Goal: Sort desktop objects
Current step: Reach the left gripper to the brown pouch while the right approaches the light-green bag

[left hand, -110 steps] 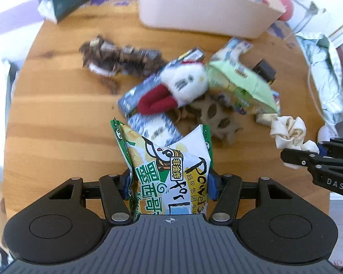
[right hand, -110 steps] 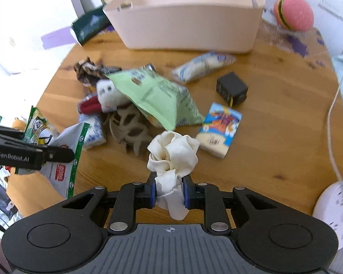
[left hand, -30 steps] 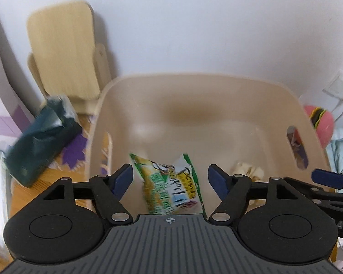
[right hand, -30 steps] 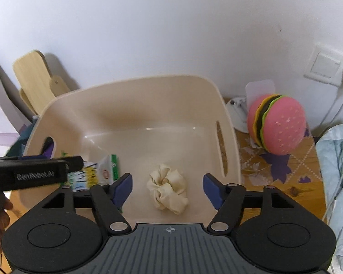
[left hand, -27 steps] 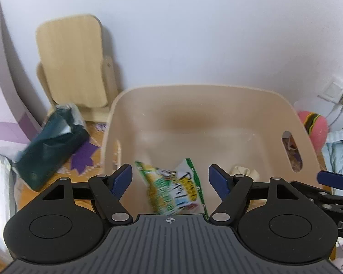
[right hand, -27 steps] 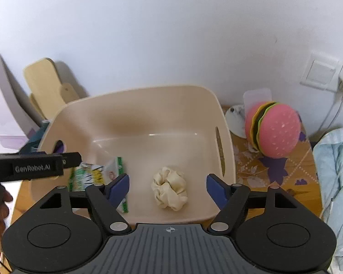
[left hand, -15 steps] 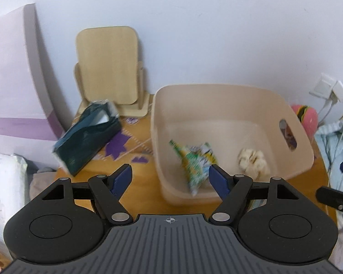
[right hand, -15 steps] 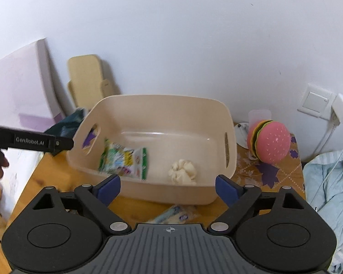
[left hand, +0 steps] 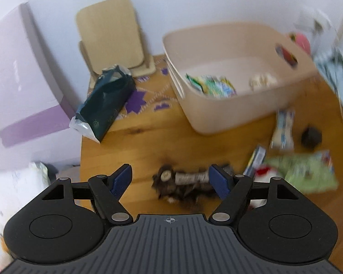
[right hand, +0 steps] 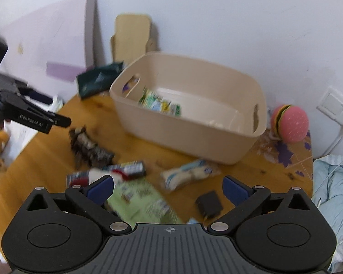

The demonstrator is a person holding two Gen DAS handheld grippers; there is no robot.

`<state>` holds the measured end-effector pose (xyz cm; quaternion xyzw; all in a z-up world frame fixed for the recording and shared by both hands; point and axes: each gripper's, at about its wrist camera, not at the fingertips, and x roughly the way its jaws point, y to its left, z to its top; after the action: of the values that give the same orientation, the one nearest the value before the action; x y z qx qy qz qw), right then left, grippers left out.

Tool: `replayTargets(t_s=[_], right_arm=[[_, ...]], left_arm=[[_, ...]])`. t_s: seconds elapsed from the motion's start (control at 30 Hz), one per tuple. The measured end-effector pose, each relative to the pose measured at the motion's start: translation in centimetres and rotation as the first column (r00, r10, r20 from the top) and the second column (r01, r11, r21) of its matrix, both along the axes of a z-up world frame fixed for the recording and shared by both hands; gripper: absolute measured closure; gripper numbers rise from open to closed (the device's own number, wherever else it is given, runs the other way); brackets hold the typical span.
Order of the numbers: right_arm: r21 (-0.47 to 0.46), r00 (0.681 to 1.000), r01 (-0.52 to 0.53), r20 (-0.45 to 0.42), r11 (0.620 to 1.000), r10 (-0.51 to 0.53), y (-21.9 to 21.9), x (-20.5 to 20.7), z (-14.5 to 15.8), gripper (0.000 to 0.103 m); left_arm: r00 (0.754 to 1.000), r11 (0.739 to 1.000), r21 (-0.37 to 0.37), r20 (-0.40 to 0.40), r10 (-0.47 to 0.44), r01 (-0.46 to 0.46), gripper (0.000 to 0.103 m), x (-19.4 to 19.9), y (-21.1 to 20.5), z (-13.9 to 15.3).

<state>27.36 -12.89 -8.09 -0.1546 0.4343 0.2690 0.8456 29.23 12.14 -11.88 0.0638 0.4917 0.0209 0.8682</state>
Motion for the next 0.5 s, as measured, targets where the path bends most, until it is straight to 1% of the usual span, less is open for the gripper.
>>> replayTargets(t_s=[0.1, 0.23, 0.4, 0.5], right_arm=[[-0.038, 0.999, -0.043, -0.011, 0.998, 0.043, 0.3, -1.1, -1.1, 0.000], [-0.094, 0.992, -0.124, -0.010, 0.988, 0.124, 0.9, -2.3, -2.7, 0.000], [-0.178, 0.971, -0.228, 0.026, 0.957, 0.237, 2.0, -3.3, -4.3, 0.000], [-0.217, 0.961, -0.254, 0.055, 0.943, 0.272, 2.5, -3.4, -5.0, 0.000]], left_arm=[[0.993, 0.991, 0.069, -0.038, -0.113, 0.115, 0.028, -0.9, -0.5, -1.4], [0.968, 0.961, 0.137, -0.096, -0.230, 0.242, 0.028, -1.3, -0.9, -3.4], [0.939, 0.918, 0.206, -0.133, -0.318, 0.340, 0.028, -1.0, -1.2, -5.1], [0.919, 0.888, 0.240, -0.149, -0.366, 0.393, 0.028, -0.3, -1.3, -5.7]])
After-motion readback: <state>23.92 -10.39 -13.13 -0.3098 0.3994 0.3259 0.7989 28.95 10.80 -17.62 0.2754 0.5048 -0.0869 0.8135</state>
